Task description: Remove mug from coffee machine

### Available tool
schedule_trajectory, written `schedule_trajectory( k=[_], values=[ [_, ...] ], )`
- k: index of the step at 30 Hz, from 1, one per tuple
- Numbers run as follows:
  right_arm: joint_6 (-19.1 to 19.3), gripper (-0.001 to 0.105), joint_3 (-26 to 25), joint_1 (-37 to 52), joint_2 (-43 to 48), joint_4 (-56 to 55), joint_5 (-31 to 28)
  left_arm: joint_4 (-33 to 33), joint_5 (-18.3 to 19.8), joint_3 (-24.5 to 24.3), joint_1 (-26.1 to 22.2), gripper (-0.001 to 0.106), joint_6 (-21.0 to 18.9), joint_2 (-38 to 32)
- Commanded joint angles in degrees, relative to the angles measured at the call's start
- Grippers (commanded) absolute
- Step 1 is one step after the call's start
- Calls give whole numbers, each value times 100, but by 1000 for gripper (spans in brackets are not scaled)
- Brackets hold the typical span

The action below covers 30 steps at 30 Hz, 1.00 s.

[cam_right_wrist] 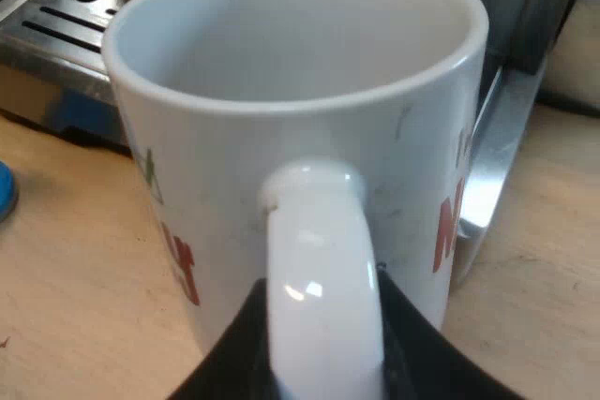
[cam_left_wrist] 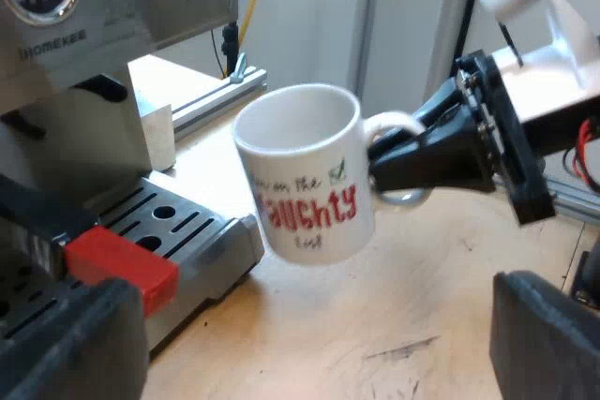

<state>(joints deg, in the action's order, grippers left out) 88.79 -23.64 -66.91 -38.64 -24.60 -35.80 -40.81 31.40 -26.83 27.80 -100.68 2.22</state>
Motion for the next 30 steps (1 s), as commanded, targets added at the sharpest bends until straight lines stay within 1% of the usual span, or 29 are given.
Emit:
schedule_trajectory(
  k=[1,2,4,6,7,8,9,10,12,15,17,20,23,25,30],
  values=[
    [-78,0,-136,-3,274,-169,-172,-48,25,-42,58,77,-59,2],
    [-78,0,-161,-3,507,-467,-171,-46,10,-42,76,77,-59,2],
    [-93,0,-159,-3,646,-633,-182,-46,-1,-42,120,77,-59,2],
    [-325,0,-159,-3,817,-917,-412,-46,-142,-42,206,77,-59,17],
    [-380,0,-159,-3,848,-968,-500,-46,-169,-42,230,77,-59,18],
    [-540,0,-159,7,896,-1072,-626,-46,-255,-42,285,77,-47,41],
    [-689,0,-159,8,902,-1156,-662,-46,-271,-42,338,77,11,72],
    [-726,0,-159,8,901,-1185,-666,-46,-278,-42,360,77,53,95],
    [-781,0,-159,8,886,-1316,-666,-46,-286,-42,438,77,186,214],
    [-796,0,-159,8,887,-1380,-685,-32,-287,-42,539,77,246,420],
    [-796,0,-159,8,887,-1380,-707,51,-287,-42,614,77,246,557],
    [-796,0,-159,82,887,-1380,-919,196,-287,-42,658,77,246,736],
    [-837,0,-159,309,887,-1380,-890,348,-287,-42,669,77,246,977],
    [-982,0,-159,521,887,-1366,-890,351,-287,-42,682,77,246,1076],
    [-1045,0,-159,732,887,-1347,-891,351,-241,-42,716,77,246,1296]
  ],
)
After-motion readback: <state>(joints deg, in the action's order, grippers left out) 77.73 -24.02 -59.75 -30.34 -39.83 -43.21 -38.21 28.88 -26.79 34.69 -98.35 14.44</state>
